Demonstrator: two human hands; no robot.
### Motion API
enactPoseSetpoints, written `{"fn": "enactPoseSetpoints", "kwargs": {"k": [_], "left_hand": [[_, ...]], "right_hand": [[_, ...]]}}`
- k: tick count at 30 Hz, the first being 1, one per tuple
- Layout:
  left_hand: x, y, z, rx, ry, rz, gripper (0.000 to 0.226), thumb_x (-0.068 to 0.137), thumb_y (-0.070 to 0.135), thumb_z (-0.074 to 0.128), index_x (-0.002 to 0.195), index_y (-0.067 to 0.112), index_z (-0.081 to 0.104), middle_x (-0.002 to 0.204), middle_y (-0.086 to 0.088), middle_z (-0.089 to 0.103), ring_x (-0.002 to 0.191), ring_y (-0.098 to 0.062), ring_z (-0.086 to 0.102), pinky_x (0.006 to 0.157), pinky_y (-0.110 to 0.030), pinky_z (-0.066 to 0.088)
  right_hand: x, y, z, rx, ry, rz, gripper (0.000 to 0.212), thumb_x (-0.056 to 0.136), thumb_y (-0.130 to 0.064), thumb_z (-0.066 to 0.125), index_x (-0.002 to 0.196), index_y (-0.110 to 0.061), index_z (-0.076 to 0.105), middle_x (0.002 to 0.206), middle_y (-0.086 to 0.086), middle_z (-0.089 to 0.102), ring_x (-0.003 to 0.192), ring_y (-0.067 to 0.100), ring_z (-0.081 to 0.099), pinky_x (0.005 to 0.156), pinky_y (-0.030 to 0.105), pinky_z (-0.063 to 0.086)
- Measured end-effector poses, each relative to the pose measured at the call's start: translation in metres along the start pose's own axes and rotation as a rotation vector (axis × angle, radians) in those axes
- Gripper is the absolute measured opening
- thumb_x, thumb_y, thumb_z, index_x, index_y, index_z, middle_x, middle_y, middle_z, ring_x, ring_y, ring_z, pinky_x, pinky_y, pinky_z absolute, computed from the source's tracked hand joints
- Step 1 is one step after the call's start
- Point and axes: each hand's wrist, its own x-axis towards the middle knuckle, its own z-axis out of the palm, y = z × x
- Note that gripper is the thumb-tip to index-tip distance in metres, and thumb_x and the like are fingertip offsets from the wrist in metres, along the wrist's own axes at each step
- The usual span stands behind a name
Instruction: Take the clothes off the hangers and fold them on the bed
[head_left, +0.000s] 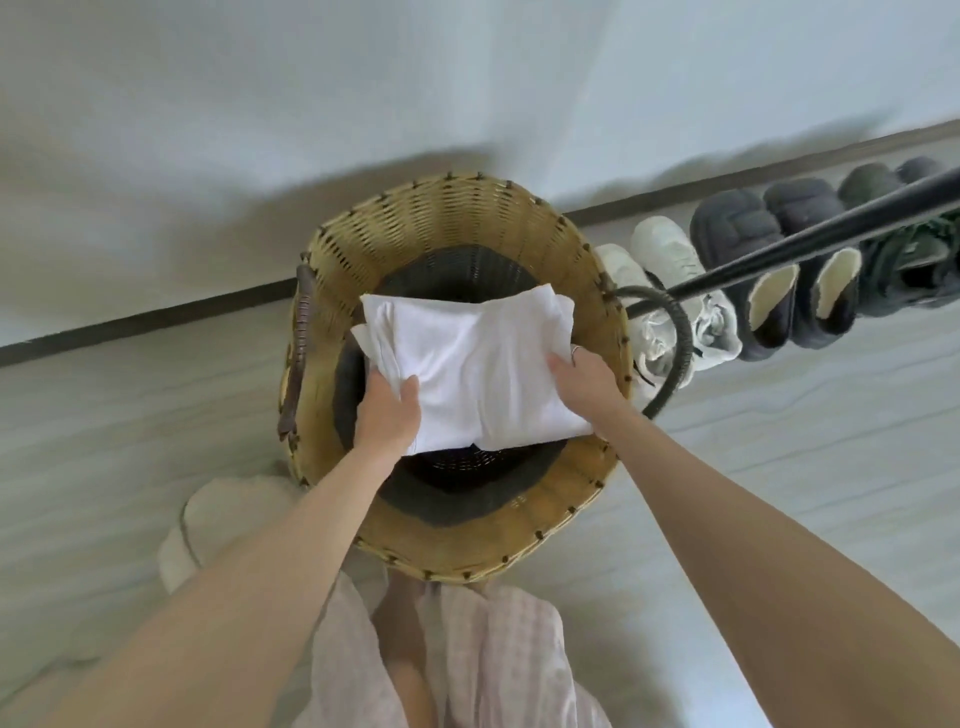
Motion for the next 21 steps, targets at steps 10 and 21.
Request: {"fn": "enactPoseSetpoints", "kwargs": {"k": [10,21], "left_hand": [[0.136,-0.090,0.044,0.050,0.053,-0.112,0.050,0.097,0.037,0.045,0.138,0.009,0.039,0.132,-0.012,0.051,0.121,-0.032,0.048,0.097,-0.038,0.040],[0.076,-0.031,-0.007,0.428,-0.246,-0.055,0.037,0.098,0.017,0.038,0.133,0.005,0.043,0.129,-0.017,0.048,0.102,-0.029,0.054,0.072,-0.029,0.043]], "right_hand": [[0.149,0.051,0.067,-0.010,-0.008,0.173,0.038,0.099,-0.025,0.038,0.127,-0.001,0.048,0.129,0.015,0.053,0.116,0.033,0.051,0.100,0.044,0.043],[0.066,-0.002,0.035,-0.415,-0.191,0.060,0.026,0.100,-0.023,0.031,0.091,-0.007,0.049,0.087,0.006,0.049,0.077,0.021,0.049,0.062,0.028,0.036]]}}
